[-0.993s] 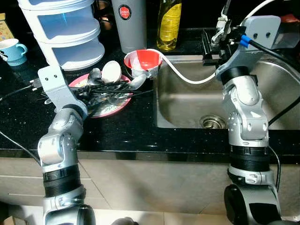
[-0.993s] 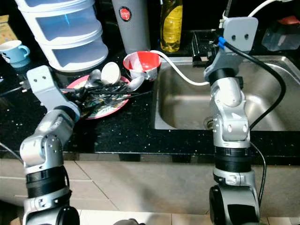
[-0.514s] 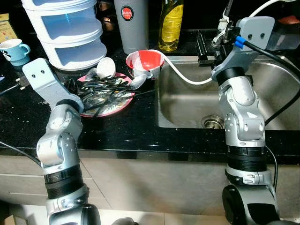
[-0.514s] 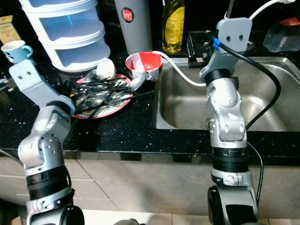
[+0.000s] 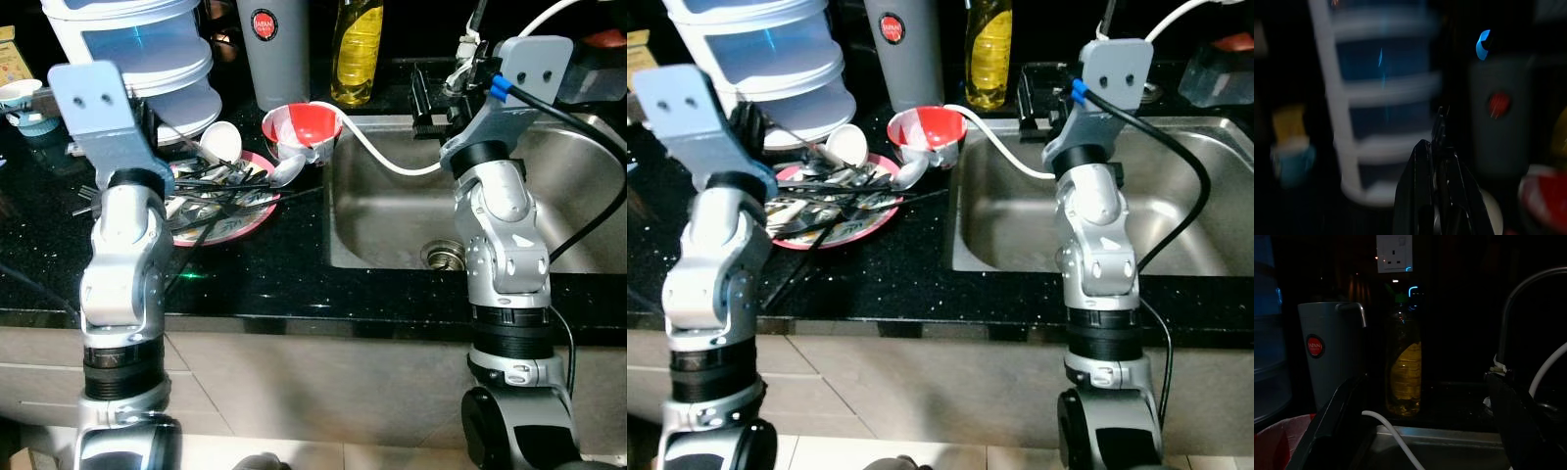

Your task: Kitchen organization

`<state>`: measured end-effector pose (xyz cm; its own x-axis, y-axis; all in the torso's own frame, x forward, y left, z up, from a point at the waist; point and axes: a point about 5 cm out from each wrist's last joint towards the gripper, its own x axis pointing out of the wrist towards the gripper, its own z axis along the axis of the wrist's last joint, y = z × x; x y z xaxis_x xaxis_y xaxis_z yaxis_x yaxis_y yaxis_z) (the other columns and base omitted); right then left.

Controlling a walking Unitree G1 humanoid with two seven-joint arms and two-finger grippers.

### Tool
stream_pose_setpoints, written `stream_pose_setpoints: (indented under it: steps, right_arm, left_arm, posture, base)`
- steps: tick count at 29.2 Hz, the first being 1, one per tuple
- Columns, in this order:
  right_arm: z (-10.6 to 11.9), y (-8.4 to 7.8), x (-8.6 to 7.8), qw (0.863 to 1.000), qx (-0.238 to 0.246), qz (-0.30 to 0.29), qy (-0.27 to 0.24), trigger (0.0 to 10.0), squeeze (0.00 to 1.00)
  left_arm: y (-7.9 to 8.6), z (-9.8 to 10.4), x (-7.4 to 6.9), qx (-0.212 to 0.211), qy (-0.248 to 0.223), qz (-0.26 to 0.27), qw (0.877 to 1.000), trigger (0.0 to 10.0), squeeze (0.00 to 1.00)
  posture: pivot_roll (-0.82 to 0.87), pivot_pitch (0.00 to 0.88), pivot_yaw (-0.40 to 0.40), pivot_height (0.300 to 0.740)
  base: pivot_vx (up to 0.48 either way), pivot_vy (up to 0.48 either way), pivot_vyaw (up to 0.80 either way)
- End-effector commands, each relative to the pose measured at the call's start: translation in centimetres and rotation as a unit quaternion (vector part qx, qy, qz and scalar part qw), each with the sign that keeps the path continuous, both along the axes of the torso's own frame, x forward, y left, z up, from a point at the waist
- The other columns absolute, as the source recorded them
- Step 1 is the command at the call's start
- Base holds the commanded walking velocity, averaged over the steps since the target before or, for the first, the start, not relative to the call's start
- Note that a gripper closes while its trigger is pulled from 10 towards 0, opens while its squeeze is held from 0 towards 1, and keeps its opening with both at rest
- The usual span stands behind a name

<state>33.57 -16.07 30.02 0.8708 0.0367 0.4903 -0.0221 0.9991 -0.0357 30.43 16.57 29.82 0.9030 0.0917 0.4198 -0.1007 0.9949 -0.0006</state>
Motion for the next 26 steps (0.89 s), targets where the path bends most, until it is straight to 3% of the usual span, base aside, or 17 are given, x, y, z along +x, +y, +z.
stream_pose_setpoints:
  steps: [1,5,7,8,9,10,12,13,15,16,18,20,22,24,25,26]
  right_arm:
    - [-0.1,0.2,-0.1,1.0,0.006,0.003,0.001,10.0,0.0]
    - [-0.1,0.2,-0.1,1.0,0.006,0.002,0.001,10.0,0.0]
    - [-0.1,0.0,0.0,1.0,0.004,-0.003,-0.001,10.0,0.0]
    - [-0.1,-0.1,0.0,1.0,0.002,-0.007,-0.001,10.0,0.0]
    - [-0.1,-0.2,0.0,1.0,-0.001,-0.013,-0.002,10.0,0.0]
    - [-0.1,-0.2,0.0,1.0,-0.001,-0.013,-0.002,10.0,0.0]
    - [-0.1,-0.6,-0.1,1.0,-0.004,-0.025,-0.001,10.0,0.0]
    - [-0.1,-0.6,-0.1,1.0,-0.004,-0.025,-0.001,10.0,0.0]
    - [-0.1,-1.0,-0.1,0.999,-0.005,-0.037,-0.001,10.0,0.0]
    - [-0.1,-1.0,-0.1,0.999,-0.005,-0.037,-0.001,10.0,0.0]
    - [-0.2,-1.2,-0.2,0.999,-0.004,-0.044,0.0,10.0,0.0]
    - [-0.3,-1.2,-0.2,0.999,-0.003,-0.046,0.001,10.0,0.0]
    - [-0.3,-1.3,-0.2,0.999,-0.004,-0.05,0.0,10.0,0.0]
    - [-0.2,-1.3,-0.2,0.999,-0.005,-0.051,-0.001,10.0,0.0]
    - [-0.2,-1.2,-0.1,0.999,-0.006,-0.052,-0.001,10.0,0.0]
    - [-0.2,-1.2,0.0,0.999,-0.007,-0.053,-0.001,10.0,0.0]
  left_arm:
    - [-0.8,2.0,-0.8,0.023,-0.05,-0.022,0.998,10.0,0.0]
    - [-2.7,2.8,-0.8,-0.026,-0.05,-0.109,0.992,10.0,0.0]
    - [-4.6,2.6,-0.7,-0.066,-0.023,-0.2,0.977,10.0,0.0]
    - [-5.5,2.1,-0.6,-0.058,0.002,-0.239,0.969,10.0,0.0]
    - [-6.5,1.4,-0.6,-0.022,0.023,-0.266,0.963,10.0,0.0]
    - [-6.5,1.4,-0.6,-0.022,0.023,-0.266,0.963,10.0,0.0]
    - [-8.0,-0.7,-0.5,0.044,0.078,-0.303,0.949,10.0,0.0]
    - [-8.0,-0.7,-0.5,0.044,0.078,-0.303,0.949,10.0,0.0]
    - [-9.0,-3.1,-0.5,0.074,0.138,-0.335,0.929,10.0,0.0]
    - [-9.0,-3.1,-0.5,0.074,0.138,-0.335,0.929,10.0,0.0]
    - [-9.1,-5.2,-0.1,0.109,0.184,-0.323,0.922,10.0,0.0]
    - [-9.1,-6.8,0.0,0.117,0.216,-0.324,0.913,10.0,0.0]
    - [-9.3,-7.9,-0.3,0.091,0.239,-0.353,0.9,10.0,0.0]
    - [-9.4,-8.2,-0.4,0.083,0.243,-0.361,0.896,10.0,0.0]
    - [-9.5,-8.7,-0.5,0.076,0.251,-0.37,0.891,10.0,0.4]
    - [-9.6,-9.1,-0.5,0.072,0.254,-0.375,0.889,10.0,0.99]
  posture:
    - [0.14,0.0,0.084,0.74]
    - [0.13,0.0,0.085,0.74]
    - [0.13,0.0,0.09,0.74]
    - [0.12,0.0,0.092,0.74]
    - [0.12,0.0,0.094,0.74]
    - [0.12,0.0,0.094,0.74]
    - [0.11,0.0,0.099,0.74]
    - [0.11,0.0,0.099,0.74]
    - [0.1,0.0,0.107,0.74]
    - [0.1,0.0,0.107,0.74]
    - [0.11,0.0,0.108,0.74]
    - [0.11,0.0,0.108,0.74]
    - [0.11,0.0,0.108,0.74]
    - [0.11,0.0,0.108,0.74]
    - [0.11,0.0,0.104,0.74]
    - [0.11,0.0,0.104,0.74]
  base:
    - [0.0,0.0,0.0]
    - [0.0,0.0,0.0]
    - [0.0,0.0,0.0]
    - [0.0,0.0,0.0]
    - [0.0,0.0,0.0]
    - [0.0,0.0,0.0]
    - [0.0,0.0,0.0]
    - [0.0,0.0,0.0]
    - [0.0,0.0,0.0]
    - [0.0,0.0,0.0]
    - [0.0,0.0,0.0]
    - [0.0,0.0,0.0]
    - [0.0,0.0,0.0]
    - [0.0,0.0,0.0]
    - [0.0,0.0,0.0]
    - [0.0,0.0,0.0]
